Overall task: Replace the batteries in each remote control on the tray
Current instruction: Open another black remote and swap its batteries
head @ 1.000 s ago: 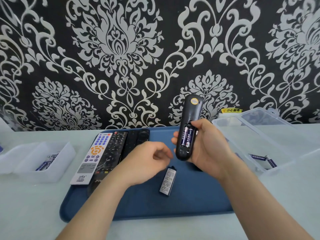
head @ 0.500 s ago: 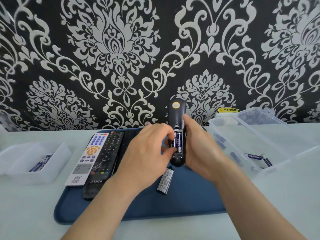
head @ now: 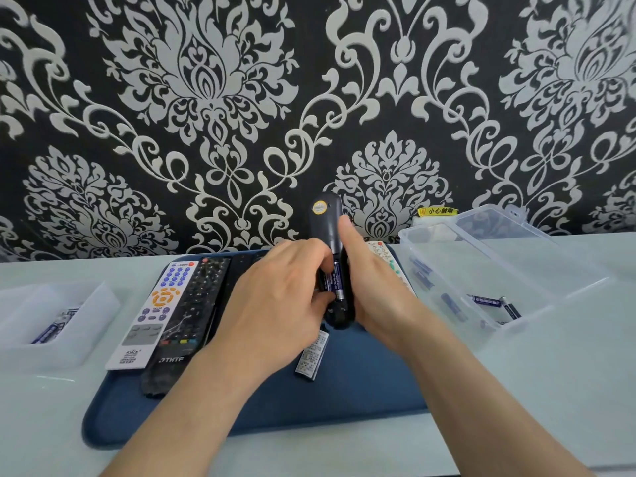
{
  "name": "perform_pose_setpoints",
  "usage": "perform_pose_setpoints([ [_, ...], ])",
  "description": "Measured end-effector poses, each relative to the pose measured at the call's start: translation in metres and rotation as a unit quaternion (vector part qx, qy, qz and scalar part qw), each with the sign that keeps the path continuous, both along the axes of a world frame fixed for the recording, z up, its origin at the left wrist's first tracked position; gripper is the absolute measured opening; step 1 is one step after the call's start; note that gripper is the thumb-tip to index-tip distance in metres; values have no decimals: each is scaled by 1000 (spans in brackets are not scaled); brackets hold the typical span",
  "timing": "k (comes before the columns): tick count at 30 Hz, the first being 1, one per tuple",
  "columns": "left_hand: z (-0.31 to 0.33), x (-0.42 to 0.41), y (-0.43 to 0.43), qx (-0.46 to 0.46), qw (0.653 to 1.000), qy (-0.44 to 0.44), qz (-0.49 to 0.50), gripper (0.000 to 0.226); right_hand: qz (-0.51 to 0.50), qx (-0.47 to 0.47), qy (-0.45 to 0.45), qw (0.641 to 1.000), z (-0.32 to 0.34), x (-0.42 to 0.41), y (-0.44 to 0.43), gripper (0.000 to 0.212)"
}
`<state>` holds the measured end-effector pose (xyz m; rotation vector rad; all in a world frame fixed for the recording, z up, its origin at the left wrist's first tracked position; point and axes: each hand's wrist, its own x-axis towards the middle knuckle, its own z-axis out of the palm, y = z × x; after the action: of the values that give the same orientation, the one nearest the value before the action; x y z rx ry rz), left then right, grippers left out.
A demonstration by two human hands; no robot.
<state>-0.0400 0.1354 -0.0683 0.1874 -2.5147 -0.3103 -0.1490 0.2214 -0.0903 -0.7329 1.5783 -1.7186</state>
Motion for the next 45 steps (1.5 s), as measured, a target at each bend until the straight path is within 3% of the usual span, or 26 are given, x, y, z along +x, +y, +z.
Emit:
perform_pose_setpoints([
  [3, -2, -2, 1, 28, 1000, -9, 0, 33, -7, 2, -3, 1000, 0, 4, 0, 59],
  [8, -2, -5, -1, 99, 995, 2, -1, 29, -30, 16, -9, 999, 2, 10, -4, 74],
  [14, 2, -2, 0, 132, 991, 25, -13, 30, -33, 4, 16, 999, 5, 15, -2, 55],
  [20, -9, -4, 13, 141, 988, 50, -38, 37, -5, -10, -71, 997, 12, 10, 2, 68],
  [22, -7, -4, 14, 195, 978, 61, -38, 38, 18, -34, -125, 991, 14, 10, 2, 61],
  [24, -1, -5, 12, 320, 943, 82, -45, 42, 37, -64, -202, 977, 15, 10, 2, 48],
  [26, 6, -6, 8, 467, 874, 122, -49, 40, 43, -49, -202, 977, 17, 8, 3, 40],
  [28, 10, -7, 3, 574, 803, 155, -45, 36, 33, 6, -122, 992, 19, 4, 8, 27],
  [30, 11, -6, -4, 617, 766, 175, -47, 40, 52, 61, -14, 997, 22, 2, 13, 31],
  [31, 11, -4, -8, 604, 776, 178, -40, 43, 73, 77, 30, 994, 24, 2, 16, 33],
  [32, 10, -2, -12, 549, 817, 174, -27, 44, 87, 85, 63, 991, 25, 1, 18, 33],
  [34, 8, 3, -19, 312, 941, 129, -7, 40, 89, 71, 91, 989, 31, 0, 23, 29],
  [35, 7, 4, -21, 179, 980, 88, -1, 37, 82, 57, 88, 991, 34, 0, 25, 27],
  [36, 4, 4, -24, 74, 996, 50, 6, 38, 73, 44, 81, 993, 36, -1, 28, 26],
  [37, 3, 4, -26, 25, 999, 21, 11, 40, 62, 36, 78, 994, 39, -2, 30, 25],
  [38, 3, 5, -26, 32, 999, 8, 18, 38, 48, 31, 76, 995, 40, -3, 31, 23],
  [41, 6, 4, -21, 171, 983, 35, 48, 12, 12, 4, 36, 999, 42, -6, 35, 12],
  [43, 7, 3, -16, 303, 952, 30, 38, 2, 6, -26, -9, 1000, 44, -5, 34, 9],
  [45, 4, 1, -9, 396, 918, 21, -3, 5, 3, -42, -75, 996, 43, -2, 30, 13],
])
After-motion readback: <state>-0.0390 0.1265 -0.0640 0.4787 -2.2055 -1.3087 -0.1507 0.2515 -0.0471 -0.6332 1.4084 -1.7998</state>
